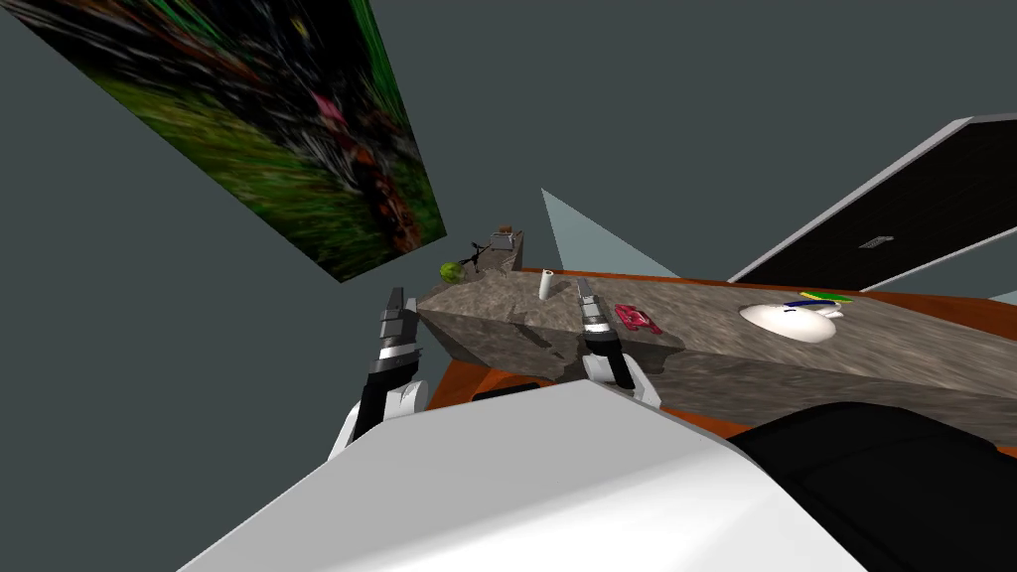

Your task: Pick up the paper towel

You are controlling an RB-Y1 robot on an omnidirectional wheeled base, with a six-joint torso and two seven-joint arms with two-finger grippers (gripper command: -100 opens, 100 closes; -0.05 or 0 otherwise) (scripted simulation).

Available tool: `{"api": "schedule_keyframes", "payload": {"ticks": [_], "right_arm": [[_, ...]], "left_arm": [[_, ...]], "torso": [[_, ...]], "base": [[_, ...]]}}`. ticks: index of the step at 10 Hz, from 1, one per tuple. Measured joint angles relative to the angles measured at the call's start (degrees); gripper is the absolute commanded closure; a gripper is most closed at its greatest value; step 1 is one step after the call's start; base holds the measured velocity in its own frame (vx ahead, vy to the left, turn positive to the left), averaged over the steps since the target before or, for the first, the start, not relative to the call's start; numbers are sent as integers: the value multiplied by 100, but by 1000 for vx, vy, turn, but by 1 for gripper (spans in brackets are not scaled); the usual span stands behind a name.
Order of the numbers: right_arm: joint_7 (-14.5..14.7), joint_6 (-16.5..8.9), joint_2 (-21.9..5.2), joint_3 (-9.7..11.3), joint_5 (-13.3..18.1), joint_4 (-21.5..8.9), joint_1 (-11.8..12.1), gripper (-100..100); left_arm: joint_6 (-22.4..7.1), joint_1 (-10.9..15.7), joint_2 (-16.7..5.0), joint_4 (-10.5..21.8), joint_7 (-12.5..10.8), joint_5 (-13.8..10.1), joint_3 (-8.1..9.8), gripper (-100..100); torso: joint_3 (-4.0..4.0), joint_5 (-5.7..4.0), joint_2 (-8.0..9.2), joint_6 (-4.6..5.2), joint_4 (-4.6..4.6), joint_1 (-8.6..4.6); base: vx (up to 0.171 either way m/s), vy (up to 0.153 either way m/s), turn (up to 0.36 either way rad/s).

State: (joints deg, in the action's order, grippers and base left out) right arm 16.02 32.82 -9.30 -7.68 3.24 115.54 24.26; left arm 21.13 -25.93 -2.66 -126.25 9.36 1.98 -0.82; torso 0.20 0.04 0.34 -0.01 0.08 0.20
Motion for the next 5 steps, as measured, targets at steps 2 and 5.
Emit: {"api": "schedule_keyframes", "payload": {"ticks": [2,5], "right_arm": [[280,-95,1,-149,88,-188,-107,-100],[709,-190,-11,-410,236,-629,-341,-100]], "left_arm": [[0,0,0,0,0,0,0,0],[0,-1,0,0,0,0,0,0]], "torso": [[-2,1,-5,0,-1,3],[-6,0,-11,1,-2,-5]], "base": [[-66,65,51],[-59,51,57]]}}
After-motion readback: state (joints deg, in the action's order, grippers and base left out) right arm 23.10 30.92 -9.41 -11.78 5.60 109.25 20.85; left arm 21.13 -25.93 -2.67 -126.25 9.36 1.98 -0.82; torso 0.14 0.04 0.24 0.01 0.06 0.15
